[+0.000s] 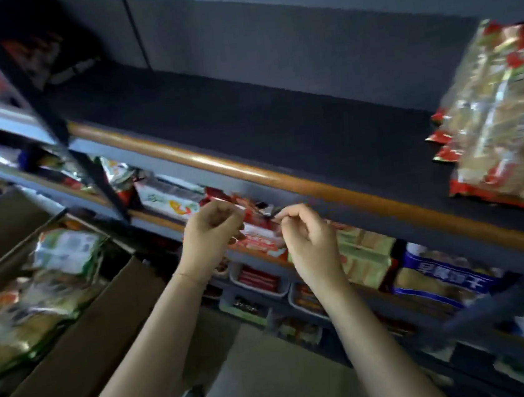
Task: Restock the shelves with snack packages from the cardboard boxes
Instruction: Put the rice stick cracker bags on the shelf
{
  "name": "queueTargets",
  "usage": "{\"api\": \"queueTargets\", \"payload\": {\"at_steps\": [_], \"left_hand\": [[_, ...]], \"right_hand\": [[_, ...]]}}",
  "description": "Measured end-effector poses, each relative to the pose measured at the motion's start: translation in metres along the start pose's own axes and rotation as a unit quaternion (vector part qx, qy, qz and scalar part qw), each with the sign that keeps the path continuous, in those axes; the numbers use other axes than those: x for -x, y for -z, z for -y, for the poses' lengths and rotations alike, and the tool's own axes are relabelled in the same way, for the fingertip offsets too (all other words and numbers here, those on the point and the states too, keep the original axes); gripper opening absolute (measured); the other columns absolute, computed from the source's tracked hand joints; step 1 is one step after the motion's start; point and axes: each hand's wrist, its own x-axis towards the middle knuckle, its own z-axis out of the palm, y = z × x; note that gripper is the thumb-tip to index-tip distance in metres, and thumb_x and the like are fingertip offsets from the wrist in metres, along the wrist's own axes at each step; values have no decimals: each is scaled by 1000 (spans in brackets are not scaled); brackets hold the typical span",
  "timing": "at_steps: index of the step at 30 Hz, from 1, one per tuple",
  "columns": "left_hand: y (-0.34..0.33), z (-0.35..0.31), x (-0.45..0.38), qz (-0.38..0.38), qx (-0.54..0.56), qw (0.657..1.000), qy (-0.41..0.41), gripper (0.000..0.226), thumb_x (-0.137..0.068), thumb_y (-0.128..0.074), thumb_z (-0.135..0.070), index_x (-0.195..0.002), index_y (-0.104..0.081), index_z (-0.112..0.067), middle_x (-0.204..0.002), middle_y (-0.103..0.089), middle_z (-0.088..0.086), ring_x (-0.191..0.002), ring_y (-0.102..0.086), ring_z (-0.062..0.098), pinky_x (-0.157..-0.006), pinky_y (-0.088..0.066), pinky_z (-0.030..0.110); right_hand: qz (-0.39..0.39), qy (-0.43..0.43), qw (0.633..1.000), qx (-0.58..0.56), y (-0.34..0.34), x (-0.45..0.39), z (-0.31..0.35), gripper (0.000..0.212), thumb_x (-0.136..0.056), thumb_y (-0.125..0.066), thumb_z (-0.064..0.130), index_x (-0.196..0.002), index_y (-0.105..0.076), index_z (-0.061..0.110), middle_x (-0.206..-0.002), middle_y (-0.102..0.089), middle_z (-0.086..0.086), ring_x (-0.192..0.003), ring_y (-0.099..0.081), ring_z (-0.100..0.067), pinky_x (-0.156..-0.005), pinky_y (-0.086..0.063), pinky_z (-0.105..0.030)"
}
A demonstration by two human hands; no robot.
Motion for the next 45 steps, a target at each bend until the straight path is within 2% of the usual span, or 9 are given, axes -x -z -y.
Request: {"api": "queueTargets", "payload": {"at_steps": [12, 17, 21, 23, 25, 30, 36, 42, 45], "left_hand": [[308, 216, -32, -144, -50, 957, 246, 15, -94, -69, -18, -82, -64, -10, -76, -70, 8, -72, -67, 23, -70, -55, 44], [396, 279, -31, -213, -42, 924, 314, 19, -91, -73, -21, -76, -62, -16, -77, -68, 6, -73, -66, 27, -73, -55, 48], [418, 287, -24, -205, 11, 921, 331, 16, -95, -70, -23, -82, -63, -16, -87, -69, 8, -81, -66, 26, -79, -57, 47], [421, 287, -20, -188, 22, 921, 340, 16, -97, -67, -26, -86, -65, -14, -91, -70, 9, -87, -68, 29, -82, -58, 47], [422, 282, -15, -168, 32, 921, 351, 24, -99, -64, -31, -89, -70, -10, -90, -72, 11, -90, -70, 33, -83, -59, 47], [419, 268, -12, -152, 108, 909, 373, 39, -96, -65, -42, -106, -66, -4, -98, -75, 14, -86, -75, 28, -77, -63, 43], [414, 200, -40, -161, 337, 893, 251, 42, -91, -69, -34, -126, -56, -14, -115, -73, 11, -101, -73, 24, -80, -61, 32], [428, 150, -47, -88, 373, 892, 239, 23, -96, -51, -9, -113, -64, -14, -90, -78, 2, -77, -75, 15, -61, -57, 22], [417, 122, -55, -51, 315, 917, 238, 22, -92, -55, -14, -111, -65, -13, -86, -78, 4, -68, -71, 15, -59, -53, 21]], "right_hand": [[292, -198, 930, 103, -350, 0, -40, 24, -102, -48, 17, -84, -64, 25, -75, -68, 1, -64, -65, -14, -70, -55, -40], [401, -144, 877, 221, -477, 5, -50, 7, -96, -60, 22, -93, -63, 17, -95, -66, -3, -86, -61, -18, -73, -45, -30], [485, -77, 803, 339, -529, 22, -56, 69, -82, -78, 37, -137, -44, 14, -136, -44, -7, -125, -43, -25, -99, -40, -35], [472, -40, 782, 406, -537, 31, -61, 74, -86, -74, 34, -145, -35, 15, -147, -38, -8, -134, -38, -29, -108, -36, -38], [441, -35, 796, 414, -540, 35, -61, 63, -89, -69, 28, -142, -38, 15, -144, -43, -8, -132, -43, -28, -106, -39, -36], [357, -75, 898, 246, -531, 19, -17, 19, -90, -68, 27, -100, -55, 17, -93, -60, 4, -86, -60, -18, -56, -36, -12], [382, 127, 900, 166, -500, 10, 52, 56, -82, -68, 51, -129, -62, 20, -121, -58, 8, -114, -50, -6, -94, -42, -16], [242, 1, 970, 24, -446, -36, 98, 32, -94, -58, 50, -115, -60, 26, -112, -62, 2, -106, -63, -9, -82, -50, -19], [287, -89, 953, -37, -424, -42, 119, 28, -95, -56, 52, -112, -62, 31, -106, -72, 11, -103, -67, -3, -89, -53, -25]]}}
